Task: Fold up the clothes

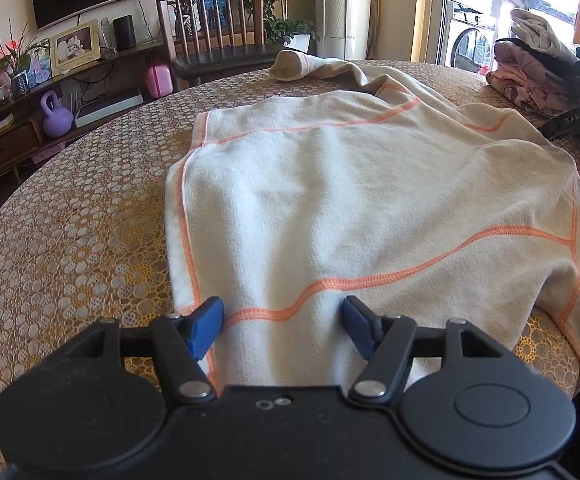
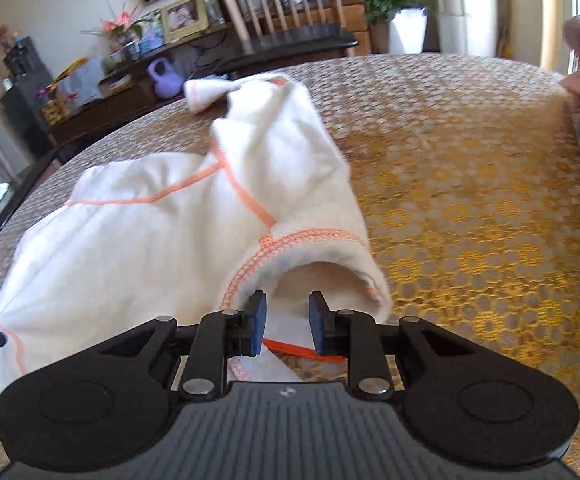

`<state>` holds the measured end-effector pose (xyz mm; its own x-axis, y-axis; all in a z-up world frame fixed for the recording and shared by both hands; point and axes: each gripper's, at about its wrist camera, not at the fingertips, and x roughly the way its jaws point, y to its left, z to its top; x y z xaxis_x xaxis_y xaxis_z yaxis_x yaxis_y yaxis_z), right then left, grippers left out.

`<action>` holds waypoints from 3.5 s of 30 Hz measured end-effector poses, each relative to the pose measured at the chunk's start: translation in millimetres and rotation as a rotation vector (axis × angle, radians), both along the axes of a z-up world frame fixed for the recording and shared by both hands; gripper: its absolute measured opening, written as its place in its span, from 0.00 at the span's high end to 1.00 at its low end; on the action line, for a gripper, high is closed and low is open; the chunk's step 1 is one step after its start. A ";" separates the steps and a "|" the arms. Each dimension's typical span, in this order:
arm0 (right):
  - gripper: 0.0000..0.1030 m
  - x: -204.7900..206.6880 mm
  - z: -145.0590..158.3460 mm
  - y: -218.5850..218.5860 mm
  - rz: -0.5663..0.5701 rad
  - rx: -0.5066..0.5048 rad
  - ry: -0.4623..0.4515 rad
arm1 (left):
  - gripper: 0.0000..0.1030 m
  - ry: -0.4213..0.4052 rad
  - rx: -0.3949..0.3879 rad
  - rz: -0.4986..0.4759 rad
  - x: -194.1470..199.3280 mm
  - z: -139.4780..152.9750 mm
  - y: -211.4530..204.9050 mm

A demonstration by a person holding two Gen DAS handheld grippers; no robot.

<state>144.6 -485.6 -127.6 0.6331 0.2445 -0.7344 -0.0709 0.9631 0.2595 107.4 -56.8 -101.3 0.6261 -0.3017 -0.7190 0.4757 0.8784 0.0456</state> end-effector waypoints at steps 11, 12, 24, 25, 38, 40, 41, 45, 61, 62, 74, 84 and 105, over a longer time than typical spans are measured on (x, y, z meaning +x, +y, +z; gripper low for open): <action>0.78 -3.7 -3.8 -53.0 -0.248 0.264 0.020 | 0.00 0.000 -0.003 -0.004 1.5 0.0 0.4; 0.78 -5.7 -5.0 -58.1 -0.263 0.293 0.020 | 0.00 0.001 -0.003 -0.004 1.5 0.0 0.2; 0.78 7.6 -7.7 0.0 -0.077 -0.027 -0.079 | 0.00 0.002 0.001 0.003 2.6 0.8 0.0; 0.78 8.6 -8.6 5.2 -0.055 -0.072 -0.095 | 0.00 0.002 0.001 0.004 2.7 0.8 0.0; 0.78 -3.5 0.8 -55.9 -0.316 0.073 -0.181 | 0.00 0.002 0.002 -0.001 3.9 -0.1 1.6; 0.79 -4.1 -0.1 -63.0 -0.330 0.100 -0.152 | 0.00 0.000 0.002 -0.002 3.6 -0.4 0.8; 0.79 -4.6 -1.5 -65.8 -0.334 0.115 -0.134 | 0.00 -0.002 0.004 -0.002 3.5 -0.8 0.3; 0.78 -12.2 -7.8 -76.4 -0.280 0.222 -0.061 | 0.00 0.000 0.005 -0.007 4.1 -1.3 0.6; 0.78 -45.9 4.2 -54.2 -0.080 0.309 -0.043 | 0.00 -0.001 0.014 0.010 2.8 -0.5 -1.4; 0.78 -45.8 4.4 -57.9 -0.104 0.317 -0.046 | 0.00 -0.001 0.014 0.010 2.7 -0.6 -1.3; 0.78 -34.6 -1.8 -34.2 -0.058 0.258 -0.011 | 0.00 -0.004 0.010 0.008 3.1 -0.6 -0.6; 0.78 -15.6 -10.3 -3.4 0.013 0.217 -0.004 | 0.00 -0.004 0.006 0.010 3.0 -0.5 -0.1; 0.78 -16.1 -15.9 -28.1 -0.154 0.449 -0.020 | 0.00 -0.005 0.002 0.007 2.7 -0.6 -1.1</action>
<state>128.6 -513.6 -143.5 0.6999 0.4371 -0.5649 0.0550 0.7556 0.6527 110.2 -57.9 -102.0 0.6317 -0.2959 -0.7165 0.4690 0.8818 0.0494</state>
